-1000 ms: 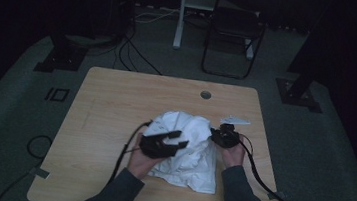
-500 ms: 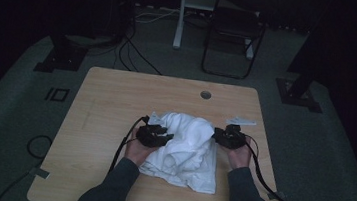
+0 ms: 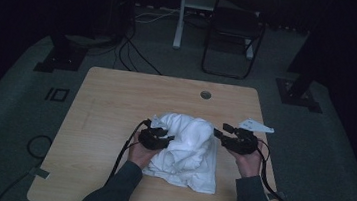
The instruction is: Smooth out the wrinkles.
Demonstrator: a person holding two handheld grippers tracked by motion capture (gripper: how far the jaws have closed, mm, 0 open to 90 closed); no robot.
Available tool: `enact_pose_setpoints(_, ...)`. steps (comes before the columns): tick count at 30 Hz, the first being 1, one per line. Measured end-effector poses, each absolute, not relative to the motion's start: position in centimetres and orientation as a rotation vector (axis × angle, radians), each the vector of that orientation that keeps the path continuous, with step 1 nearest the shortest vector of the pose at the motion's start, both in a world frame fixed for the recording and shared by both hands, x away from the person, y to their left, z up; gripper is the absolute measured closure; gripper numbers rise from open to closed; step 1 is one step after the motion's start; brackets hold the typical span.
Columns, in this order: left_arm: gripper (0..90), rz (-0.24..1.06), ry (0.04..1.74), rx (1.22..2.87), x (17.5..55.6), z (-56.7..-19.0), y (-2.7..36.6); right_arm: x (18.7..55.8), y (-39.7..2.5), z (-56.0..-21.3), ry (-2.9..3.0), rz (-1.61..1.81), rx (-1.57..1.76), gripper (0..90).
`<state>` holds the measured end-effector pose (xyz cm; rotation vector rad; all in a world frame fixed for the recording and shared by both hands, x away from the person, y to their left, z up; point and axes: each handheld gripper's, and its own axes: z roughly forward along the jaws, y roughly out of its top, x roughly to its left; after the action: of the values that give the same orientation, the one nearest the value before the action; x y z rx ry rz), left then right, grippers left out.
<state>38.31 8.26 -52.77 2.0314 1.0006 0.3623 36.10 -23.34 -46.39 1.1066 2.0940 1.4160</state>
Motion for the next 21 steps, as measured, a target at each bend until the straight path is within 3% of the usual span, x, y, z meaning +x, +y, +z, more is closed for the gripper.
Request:
enact_pose_setpoints(8,59.7,0.378,1.003,2.023,38.1,-52.9,8.2,37.9,-20.1,-47.6,2.203,1.327,1.081,48.2)
enact_pose_setpoints(10,59.7,0.379,1.004,2.023,38.1,-52.9,8.2,38.4,-19.5,-48.3,2.254,1.289,1.076,66.9)
enact_pose_setpoints(11,59.8,0.379,1.003,2.022,38.1,-52.9,8.2,38.6,-19.4,-48.6,2.271,1.245,1.066,80.9)
enact_pose_setpoints(12,59.9,0.385,1.000,2.024,38.0,-52.9,8.3,38.7,-19.3,-48.8,2.272,1.202,1.071,84.6)
enact_pose_setpoints(21,60.5,0.404,0.995,2.015,37.7,-53.0,8.2,38.6,-23.5,-48.7,2.164,1.140,1.203,85.2)
